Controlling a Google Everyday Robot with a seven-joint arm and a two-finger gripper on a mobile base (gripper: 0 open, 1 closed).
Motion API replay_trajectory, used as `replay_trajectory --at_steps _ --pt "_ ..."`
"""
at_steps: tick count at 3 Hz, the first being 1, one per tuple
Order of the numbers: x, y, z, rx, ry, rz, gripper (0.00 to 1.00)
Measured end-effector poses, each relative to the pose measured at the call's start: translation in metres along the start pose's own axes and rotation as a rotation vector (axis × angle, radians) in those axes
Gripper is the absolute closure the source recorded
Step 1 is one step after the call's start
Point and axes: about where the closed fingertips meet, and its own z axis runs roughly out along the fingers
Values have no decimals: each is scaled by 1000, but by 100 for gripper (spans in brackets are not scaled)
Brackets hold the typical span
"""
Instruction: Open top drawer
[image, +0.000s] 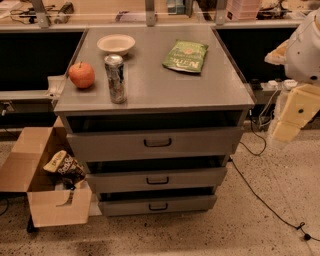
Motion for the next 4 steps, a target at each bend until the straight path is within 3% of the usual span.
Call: replay_trajectory --at_steps 1,2,3,4 --pt "0 0 0 2 0 0 0" --pt "8 7 31 -21 31 -45 0" --pt "22 22 86 -75 34 -107 0" --pt "25 35 153 -130 -36 -175 0"
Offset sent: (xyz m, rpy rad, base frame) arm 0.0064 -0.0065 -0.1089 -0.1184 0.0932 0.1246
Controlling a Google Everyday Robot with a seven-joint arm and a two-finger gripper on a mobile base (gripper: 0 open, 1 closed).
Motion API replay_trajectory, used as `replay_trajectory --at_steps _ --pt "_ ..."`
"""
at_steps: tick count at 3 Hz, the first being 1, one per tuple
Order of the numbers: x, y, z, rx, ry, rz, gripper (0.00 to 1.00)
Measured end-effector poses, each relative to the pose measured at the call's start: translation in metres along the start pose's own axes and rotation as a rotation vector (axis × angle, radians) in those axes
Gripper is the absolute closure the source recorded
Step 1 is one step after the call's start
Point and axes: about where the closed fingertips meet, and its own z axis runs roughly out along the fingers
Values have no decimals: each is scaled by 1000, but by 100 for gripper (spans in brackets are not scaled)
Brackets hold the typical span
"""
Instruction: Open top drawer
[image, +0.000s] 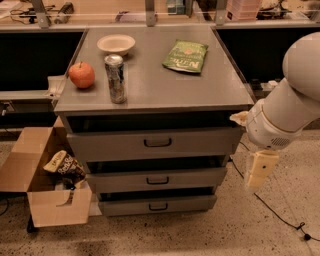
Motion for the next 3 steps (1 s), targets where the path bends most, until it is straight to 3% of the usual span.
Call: replay_trajectory --at_steps 1,2,3 --pt "0 0 0 0 0 0 0" --pt "-2 -10 22 -5 -7 -53 0" --pt "-6 -27 63 -10 -18 -142 0"
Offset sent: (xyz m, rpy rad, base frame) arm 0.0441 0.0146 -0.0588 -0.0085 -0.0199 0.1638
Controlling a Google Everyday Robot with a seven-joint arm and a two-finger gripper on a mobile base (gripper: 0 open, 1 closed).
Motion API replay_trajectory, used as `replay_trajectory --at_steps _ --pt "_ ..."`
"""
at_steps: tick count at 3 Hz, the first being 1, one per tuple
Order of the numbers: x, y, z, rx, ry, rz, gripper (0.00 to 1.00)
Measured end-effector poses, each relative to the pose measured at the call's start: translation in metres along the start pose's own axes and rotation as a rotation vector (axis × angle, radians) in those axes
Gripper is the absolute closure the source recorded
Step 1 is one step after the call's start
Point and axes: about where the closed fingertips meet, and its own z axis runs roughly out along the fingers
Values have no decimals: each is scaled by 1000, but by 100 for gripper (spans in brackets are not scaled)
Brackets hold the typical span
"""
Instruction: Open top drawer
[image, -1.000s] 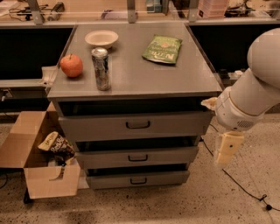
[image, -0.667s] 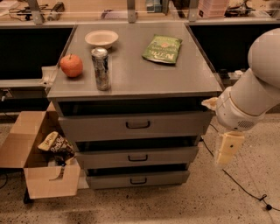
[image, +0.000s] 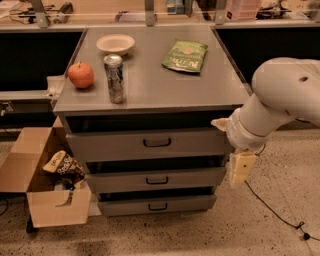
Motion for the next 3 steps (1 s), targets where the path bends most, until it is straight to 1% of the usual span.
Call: replay_trajectory --at_steps 1,2,3 --pt "-4 -16 41 -8 8 -81 0" --pt "-2 -46 85 1 35 -119 0" --pt "-1 -68 101 17 42 -109 0"
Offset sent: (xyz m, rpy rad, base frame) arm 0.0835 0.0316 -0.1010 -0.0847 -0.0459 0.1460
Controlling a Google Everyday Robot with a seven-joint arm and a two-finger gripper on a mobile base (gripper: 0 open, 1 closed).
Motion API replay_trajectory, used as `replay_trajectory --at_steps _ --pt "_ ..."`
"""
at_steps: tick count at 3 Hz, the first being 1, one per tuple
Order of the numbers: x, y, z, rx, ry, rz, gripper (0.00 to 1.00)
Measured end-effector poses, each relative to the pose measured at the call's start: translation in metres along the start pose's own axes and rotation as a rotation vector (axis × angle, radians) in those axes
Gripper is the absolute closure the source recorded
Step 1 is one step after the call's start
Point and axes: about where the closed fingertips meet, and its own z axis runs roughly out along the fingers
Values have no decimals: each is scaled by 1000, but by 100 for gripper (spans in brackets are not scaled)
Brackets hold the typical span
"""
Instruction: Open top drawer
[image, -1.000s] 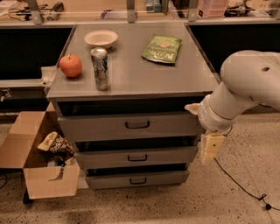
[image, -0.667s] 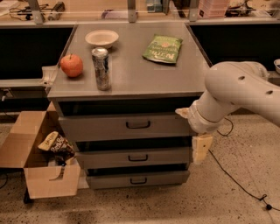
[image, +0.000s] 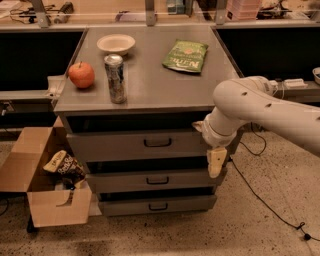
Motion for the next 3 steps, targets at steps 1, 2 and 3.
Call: replay_trajectory --at_steps 1,2,3 --pt "7 -23 10 6 15 36 0" --pt "6 -41 21 -10 35 50 0" --pt "5 -40 22 -13 38 51 12"
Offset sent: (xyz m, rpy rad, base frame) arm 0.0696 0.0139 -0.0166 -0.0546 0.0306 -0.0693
